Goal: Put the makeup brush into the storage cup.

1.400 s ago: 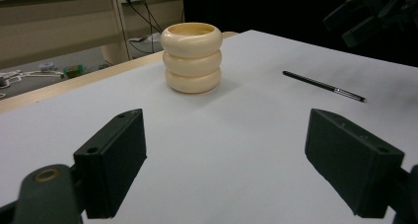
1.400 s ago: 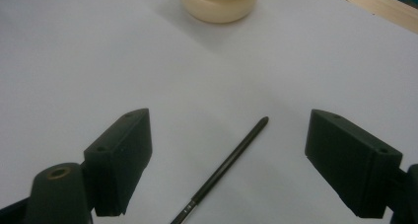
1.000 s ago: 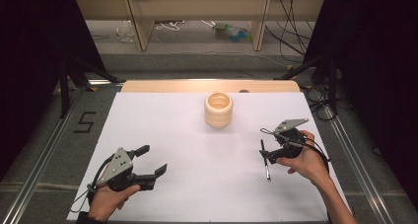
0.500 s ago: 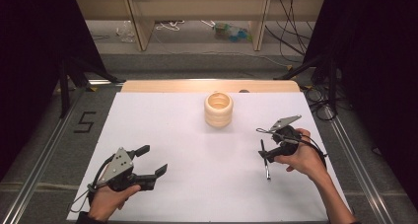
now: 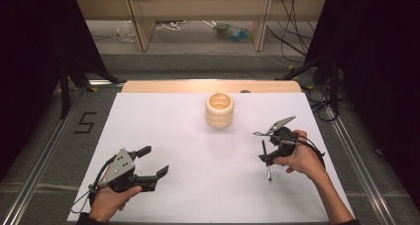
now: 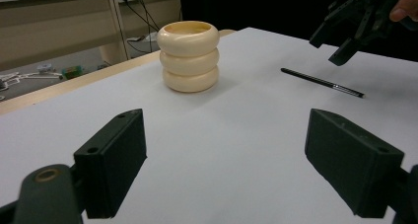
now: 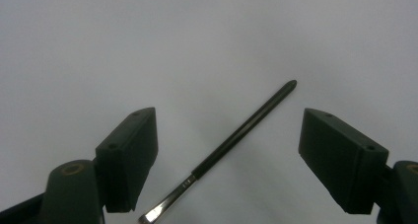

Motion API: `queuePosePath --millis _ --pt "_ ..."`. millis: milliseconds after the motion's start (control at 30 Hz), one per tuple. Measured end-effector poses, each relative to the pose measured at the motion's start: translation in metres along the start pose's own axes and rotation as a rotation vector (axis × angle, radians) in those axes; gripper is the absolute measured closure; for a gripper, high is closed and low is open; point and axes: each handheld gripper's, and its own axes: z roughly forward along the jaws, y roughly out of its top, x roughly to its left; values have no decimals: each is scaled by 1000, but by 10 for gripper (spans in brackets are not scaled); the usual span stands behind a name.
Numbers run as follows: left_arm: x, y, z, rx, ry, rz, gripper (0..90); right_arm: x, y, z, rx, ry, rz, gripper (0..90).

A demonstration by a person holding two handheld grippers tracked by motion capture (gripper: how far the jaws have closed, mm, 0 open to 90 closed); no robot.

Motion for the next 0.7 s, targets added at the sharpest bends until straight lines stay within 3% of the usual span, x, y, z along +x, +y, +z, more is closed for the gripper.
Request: queuePosePath --millis 267,700 --pt "-1 0 1 5 -3 1 158 -3 2 3 25 5 -5 243" --pt "-3 0 1 4 -8 -7 158 -1 4 16 116 21 -19 265"
